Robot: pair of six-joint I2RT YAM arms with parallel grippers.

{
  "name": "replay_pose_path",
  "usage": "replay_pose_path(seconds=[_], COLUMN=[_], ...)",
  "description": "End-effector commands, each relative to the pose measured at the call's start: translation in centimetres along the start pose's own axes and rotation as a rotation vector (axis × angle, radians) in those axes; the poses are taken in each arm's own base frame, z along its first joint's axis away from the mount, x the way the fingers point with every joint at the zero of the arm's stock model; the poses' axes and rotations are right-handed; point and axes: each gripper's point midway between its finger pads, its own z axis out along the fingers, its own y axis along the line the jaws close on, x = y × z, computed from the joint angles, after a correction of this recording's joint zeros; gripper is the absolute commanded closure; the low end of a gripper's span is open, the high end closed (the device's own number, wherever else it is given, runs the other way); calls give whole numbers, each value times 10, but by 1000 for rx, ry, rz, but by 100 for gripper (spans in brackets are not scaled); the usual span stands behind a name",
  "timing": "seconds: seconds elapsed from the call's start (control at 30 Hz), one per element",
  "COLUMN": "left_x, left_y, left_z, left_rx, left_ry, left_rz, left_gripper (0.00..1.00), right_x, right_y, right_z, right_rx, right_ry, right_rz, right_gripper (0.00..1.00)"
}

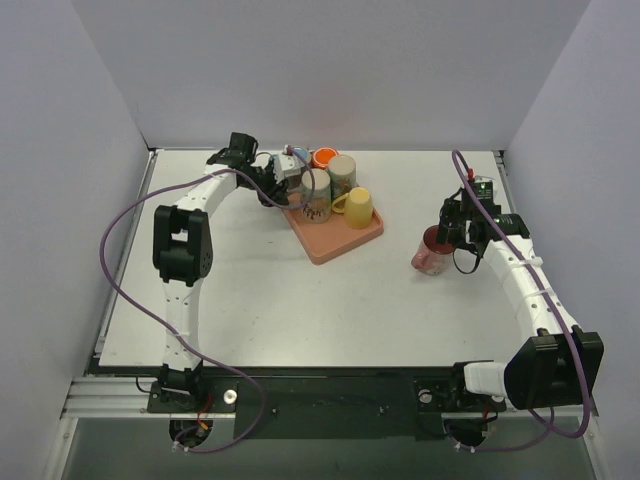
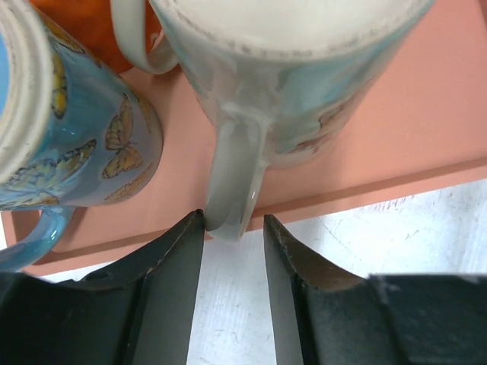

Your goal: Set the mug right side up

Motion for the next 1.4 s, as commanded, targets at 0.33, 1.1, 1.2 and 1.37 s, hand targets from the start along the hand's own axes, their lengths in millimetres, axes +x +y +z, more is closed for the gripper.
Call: replay_pose_path(seconds=[0.33,1.1,1.2,1.37], left_x=[-38,-54,-66,-85], left_y=[16,-11,-20,-48], left_z=[9,-28,-38,-44], left_rx=[-100,-193,-170,-78], left_ry=[-47,-6,-36,-106], left_rz=[1,-539,-655,-857], left_gripper=[44,100,100,100], right_x=[8,-12,-16,-31], right_y=[-4,53,92,189], right_z=[-12,-57,-65,-97], right_rx=[5,-129,-213,-402], right_ry=[-9,-171,-231,-440], right_rz=[-6,-195,-276,-448], right_gripper=[37,37,37,37])
